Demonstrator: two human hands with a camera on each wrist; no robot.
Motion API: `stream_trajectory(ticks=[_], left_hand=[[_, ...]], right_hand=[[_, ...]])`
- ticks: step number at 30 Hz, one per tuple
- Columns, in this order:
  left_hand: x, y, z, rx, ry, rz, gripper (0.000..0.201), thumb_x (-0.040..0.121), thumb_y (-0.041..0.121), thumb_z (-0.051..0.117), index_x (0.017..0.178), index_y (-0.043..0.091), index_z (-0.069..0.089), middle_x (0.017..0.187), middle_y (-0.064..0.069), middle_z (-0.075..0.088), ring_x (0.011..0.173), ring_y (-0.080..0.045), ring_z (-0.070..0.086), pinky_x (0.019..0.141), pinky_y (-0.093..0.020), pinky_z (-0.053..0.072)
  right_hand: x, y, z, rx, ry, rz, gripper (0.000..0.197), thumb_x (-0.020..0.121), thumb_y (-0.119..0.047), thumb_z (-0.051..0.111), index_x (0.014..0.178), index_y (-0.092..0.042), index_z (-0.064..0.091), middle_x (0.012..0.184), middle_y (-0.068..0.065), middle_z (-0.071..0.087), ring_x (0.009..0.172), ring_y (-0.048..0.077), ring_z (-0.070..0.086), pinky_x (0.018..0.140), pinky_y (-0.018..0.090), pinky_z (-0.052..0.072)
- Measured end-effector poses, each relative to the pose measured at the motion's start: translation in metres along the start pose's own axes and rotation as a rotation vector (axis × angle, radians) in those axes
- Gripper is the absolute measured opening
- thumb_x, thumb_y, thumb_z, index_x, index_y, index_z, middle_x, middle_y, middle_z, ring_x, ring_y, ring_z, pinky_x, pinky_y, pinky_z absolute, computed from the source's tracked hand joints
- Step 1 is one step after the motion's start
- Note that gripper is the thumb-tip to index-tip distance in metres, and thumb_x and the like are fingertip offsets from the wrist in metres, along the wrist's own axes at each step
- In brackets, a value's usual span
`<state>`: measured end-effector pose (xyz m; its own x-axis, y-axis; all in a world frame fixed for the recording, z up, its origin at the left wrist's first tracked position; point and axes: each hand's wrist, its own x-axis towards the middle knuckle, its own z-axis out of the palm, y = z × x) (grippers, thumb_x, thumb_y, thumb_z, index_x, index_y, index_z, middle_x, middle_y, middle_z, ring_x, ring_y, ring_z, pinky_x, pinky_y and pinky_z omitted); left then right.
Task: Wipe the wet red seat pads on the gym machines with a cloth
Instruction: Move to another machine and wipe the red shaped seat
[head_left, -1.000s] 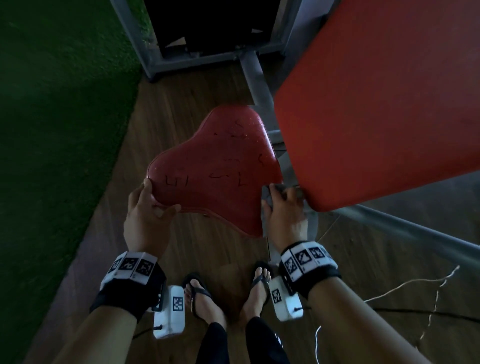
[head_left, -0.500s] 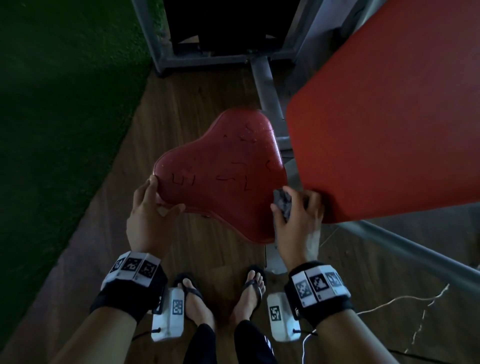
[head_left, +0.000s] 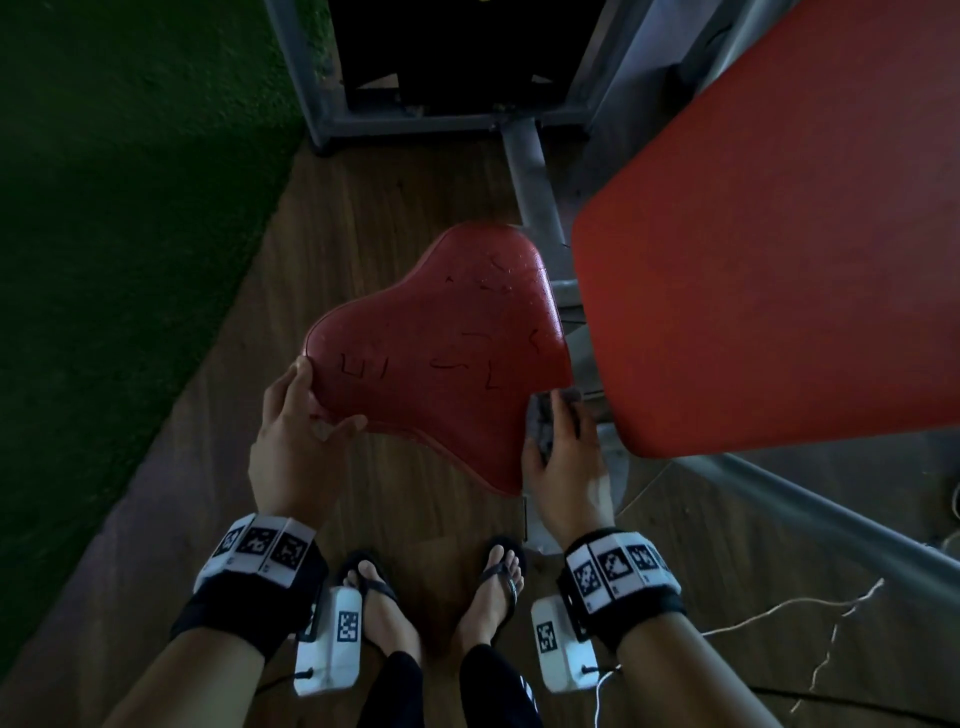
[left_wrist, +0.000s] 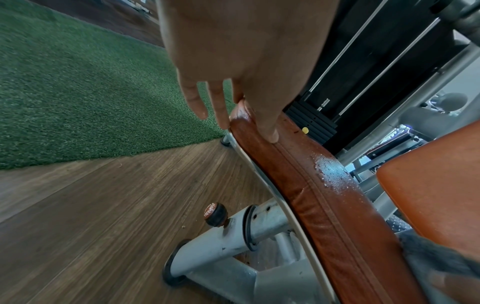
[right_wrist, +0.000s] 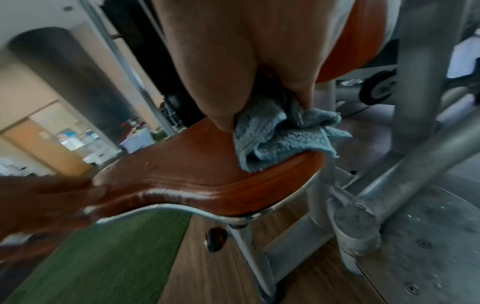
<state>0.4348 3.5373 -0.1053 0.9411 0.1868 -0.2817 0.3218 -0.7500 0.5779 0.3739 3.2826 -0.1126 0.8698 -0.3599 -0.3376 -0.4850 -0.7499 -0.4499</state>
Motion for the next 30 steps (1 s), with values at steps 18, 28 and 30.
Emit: stream_trajectory(ticks=[18, 28, 30], left_hand=[[0.001, -0.002, 0.000, -0.022, 0.005, 0.030, 0.081, 0.082, 0.033, 0.078, 0.151, 0.022, 0.036, 0.153, 0.004, 0.039, 0.123, -0.029, 0.055, 0.086, -0.045, 0.048], [0.001, -0.005, 0.004, -0.047, 0.014, 0.033, 0.083, 0.080, 0.031, 0.080, 0.150, 0.022, 0.037, 0.152, 0.004, 0.040, 0.122, -0.030, 0.056, 0.088, -0.048, 0.050], [0.002, -0.005, 0.003, -0.047, 0.009, 0.027, 0.083, 0.080, 0.033, 0.079, 0.151, 0.024, 0.036, 0.152, 0.006, 0.039, 0.122, -0.029, 0.056, 0.089, -0.049, 0.049]], right_hand=[[-0.010, 0.003, -0.017, 0.022, 0.313, 0.027, 0.055, 0.080, -0.029, 0.076, 0.129, -0.027, 0.050, 0.122, 0.005, 0.053, 0.107, 0.028, 0.055, 0.081, 0.039, 0.050], [-0.001, -0.029, -0.010, -0.071, 0.099, 0.041, 0.057, 0.084, -0.040, 0.067, 0.133, -0.020, 0.045, 0.132, 0.009, 0.049, 0.120, 0.030, 0.048, 0.094, 0.039, 0.042], [-0.002, -0.025, 0.002, 0.028, 0.076, 0.099, 0.064, 0.084, -0.030, 0.067, 0.138, -0.015, 0.038, 0.140, 0.014, 0.040, 0.128, 0.033, 0.041, 0.102, 0.045, 0.040]])
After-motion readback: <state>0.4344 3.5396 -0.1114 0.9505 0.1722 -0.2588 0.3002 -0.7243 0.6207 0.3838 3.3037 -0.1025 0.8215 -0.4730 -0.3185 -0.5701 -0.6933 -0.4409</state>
